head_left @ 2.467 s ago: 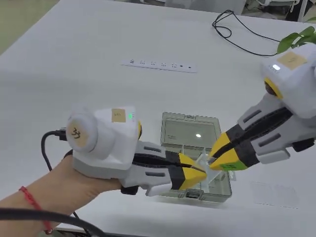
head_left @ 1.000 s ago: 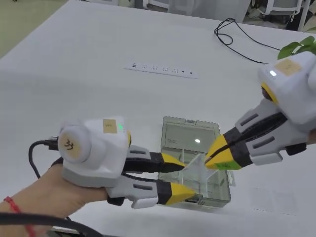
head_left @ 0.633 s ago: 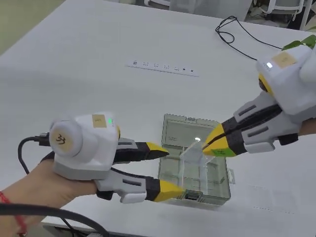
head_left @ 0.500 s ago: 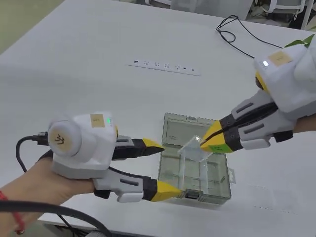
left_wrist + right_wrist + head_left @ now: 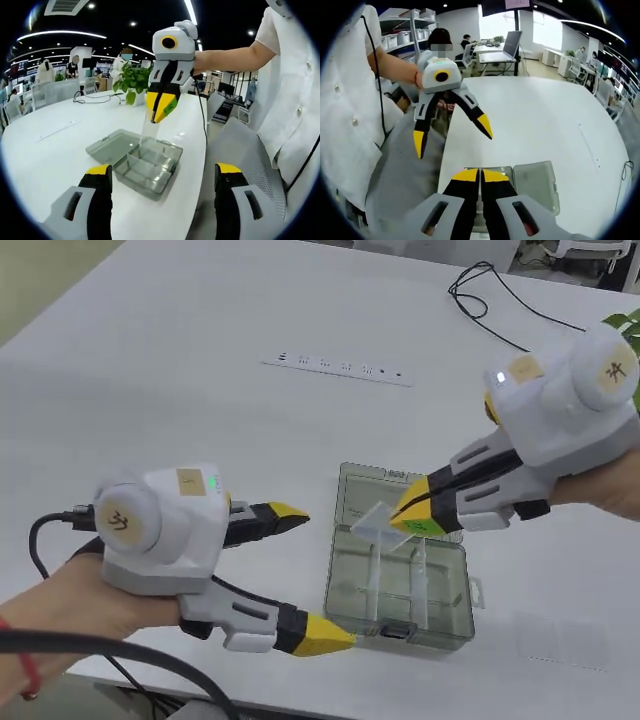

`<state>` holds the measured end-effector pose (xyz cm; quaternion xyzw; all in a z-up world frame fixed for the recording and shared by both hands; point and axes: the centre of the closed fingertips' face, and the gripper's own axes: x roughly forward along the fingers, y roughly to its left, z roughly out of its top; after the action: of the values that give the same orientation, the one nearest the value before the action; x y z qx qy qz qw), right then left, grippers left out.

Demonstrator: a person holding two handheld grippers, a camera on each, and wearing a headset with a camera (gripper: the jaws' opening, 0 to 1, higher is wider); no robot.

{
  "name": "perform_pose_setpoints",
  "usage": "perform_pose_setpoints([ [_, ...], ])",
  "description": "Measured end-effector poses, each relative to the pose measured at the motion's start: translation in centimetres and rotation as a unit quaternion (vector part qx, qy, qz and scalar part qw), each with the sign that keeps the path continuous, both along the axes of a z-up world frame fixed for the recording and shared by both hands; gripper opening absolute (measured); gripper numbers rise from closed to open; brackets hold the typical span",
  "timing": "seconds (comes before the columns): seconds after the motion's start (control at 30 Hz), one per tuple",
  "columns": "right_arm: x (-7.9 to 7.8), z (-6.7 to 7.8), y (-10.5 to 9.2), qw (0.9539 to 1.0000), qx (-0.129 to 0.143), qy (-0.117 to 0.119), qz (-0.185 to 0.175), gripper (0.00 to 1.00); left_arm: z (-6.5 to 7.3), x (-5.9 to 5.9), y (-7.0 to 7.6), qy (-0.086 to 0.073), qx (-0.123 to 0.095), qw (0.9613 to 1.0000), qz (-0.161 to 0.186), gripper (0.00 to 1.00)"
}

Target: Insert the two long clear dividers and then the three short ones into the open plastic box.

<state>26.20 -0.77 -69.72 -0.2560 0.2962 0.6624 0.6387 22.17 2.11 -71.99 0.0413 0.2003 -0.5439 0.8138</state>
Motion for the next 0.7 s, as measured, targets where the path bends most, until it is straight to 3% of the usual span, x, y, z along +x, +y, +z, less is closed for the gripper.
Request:
perform_pose_setpoints([
  [0.23, 0.6, -2.1, 0.5, 0.9999, -0.001, 0.003, -0.015, 0.03, -1.2, 0.3, 0.4, -0.003, 0.016, 0.9999, -0.003, 1.00],
  [0.5, 1.1, -4.8, 0.5, 0.9994, -0.012, 0.010, -0.030, 0.03, -2.2, 0.4, 0.7, 0.004, 0.025, 0.9997, -0.005, 1.00],
  [0.7, 0.8, -5.2, 0.4, 0.9992, -0.020, 0.017, -0.031, 0.03, -2.5, 0.4, 0.8, 0.009, 0.024, 0.9997, -0.002, 1.00],
])
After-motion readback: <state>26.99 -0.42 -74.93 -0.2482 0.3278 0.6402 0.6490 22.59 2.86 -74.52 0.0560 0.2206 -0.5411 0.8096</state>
